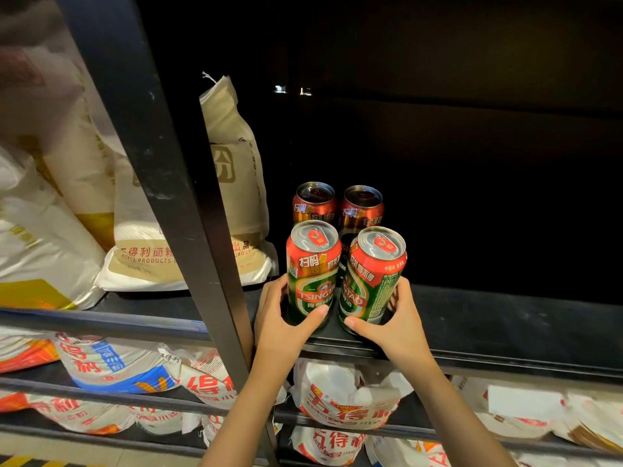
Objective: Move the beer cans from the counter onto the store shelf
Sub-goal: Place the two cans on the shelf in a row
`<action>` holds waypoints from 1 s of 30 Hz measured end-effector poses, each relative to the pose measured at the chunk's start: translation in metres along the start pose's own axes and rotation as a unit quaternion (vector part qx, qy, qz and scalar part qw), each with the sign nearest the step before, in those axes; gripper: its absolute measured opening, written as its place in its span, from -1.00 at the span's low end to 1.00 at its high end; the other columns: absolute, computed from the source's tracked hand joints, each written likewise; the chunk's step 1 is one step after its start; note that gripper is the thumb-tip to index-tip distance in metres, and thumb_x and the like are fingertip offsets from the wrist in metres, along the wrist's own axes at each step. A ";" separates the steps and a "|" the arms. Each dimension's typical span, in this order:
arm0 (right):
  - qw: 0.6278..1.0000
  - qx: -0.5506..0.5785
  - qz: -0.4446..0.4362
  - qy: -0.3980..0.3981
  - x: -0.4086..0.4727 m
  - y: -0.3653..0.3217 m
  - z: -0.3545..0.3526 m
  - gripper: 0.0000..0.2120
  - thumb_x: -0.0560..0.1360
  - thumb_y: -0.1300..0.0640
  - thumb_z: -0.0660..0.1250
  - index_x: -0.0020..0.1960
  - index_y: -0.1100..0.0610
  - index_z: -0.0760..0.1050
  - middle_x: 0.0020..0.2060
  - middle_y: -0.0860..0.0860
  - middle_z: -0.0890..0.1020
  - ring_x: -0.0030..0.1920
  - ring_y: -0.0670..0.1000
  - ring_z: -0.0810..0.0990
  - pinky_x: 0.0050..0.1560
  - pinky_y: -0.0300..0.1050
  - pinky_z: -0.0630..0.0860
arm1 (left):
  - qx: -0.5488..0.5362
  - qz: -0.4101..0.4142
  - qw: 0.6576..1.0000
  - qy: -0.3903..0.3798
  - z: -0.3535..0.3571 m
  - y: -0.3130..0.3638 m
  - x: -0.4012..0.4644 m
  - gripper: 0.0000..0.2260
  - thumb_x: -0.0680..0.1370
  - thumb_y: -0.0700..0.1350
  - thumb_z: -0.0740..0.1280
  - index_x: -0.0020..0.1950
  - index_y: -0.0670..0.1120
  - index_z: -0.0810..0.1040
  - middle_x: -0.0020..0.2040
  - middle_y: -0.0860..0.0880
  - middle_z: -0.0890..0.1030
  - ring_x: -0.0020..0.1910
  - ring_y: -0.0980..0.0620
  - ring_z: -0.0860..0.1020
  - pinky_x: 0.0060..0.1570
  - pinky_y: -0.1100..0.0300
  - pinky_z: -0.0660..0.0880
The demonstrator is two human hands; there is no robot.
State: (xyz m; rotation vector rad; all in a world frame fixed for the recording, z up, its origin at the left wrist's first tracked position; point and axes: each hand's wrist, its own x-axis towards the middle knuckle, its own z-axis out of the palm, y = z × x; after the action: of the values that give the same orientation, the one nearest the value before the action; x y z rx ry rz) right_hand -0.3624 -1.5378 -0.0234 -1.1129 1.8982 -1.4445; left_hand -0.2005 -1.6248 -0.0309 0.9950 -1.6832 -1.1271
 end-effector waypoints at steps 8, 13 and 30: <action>0.999 -0.031 -0.008 -0.017 0.000 -0.001 -0.002 -0.36 0.31 0.11 0.55 0.26 -0.17 0.30 0.20 -0.24 0.50 0.28 -0.17 0.43 0.29 -0.08 0.41 | -0.005 -0.018 1.000 -0.010 0.000 -0.003 -0.002 -0.42 0.43 -0.13 0.46 0.31 0.15 0.23 0.18 0.31 0.38 0.23 0.29 0.37 0.05 0.59 0.28; 0.999 -0.029 -0.014 -0.019 0.000 -0.003 0.000 -0.32 0.25 -0.02 0.57 0.25 -0.23 0.31 0.22 -0.22 0.48 0.26 -0.21 0.43 0.26 -0.19 0.39 | 0.010 0.011 1.000 -0.018 0.000 0.004 -0.003 -0.43 0.40 -0.11 0.49 0.32 0.06 0.31 0.19 0.20 0.39 0.16 0.49 0.34 0.02 0.64 0.28; 0.999 -0.025 -0.007 -0.021 -0.001 -0.003 0.002 -0.28 0.23 0.01 0.59 0.29 -0.16 0.33 0.21 -0.24 0.50 0.24 -0.21 0.45 0.23 -0.20 0.42 | -0.008 -0.019 1.000 -0.006 -0.001 -0.001 -0.003 -0.44 0.42 -0.16 0.47 0.36 -0.01 0.34 0.21 0.14 0.47 0.15 0.45 0.38 0.01 0.65 0.30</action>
State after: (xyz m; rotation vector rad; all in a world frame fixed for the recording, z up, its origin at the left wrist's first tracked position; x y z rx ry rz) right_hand -0.3594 -1.5380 -0.0217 -1.1729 1.9114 -1.3766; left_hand -0.1986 -1.6230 -0.0323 1.0164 -1.6690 -1.1726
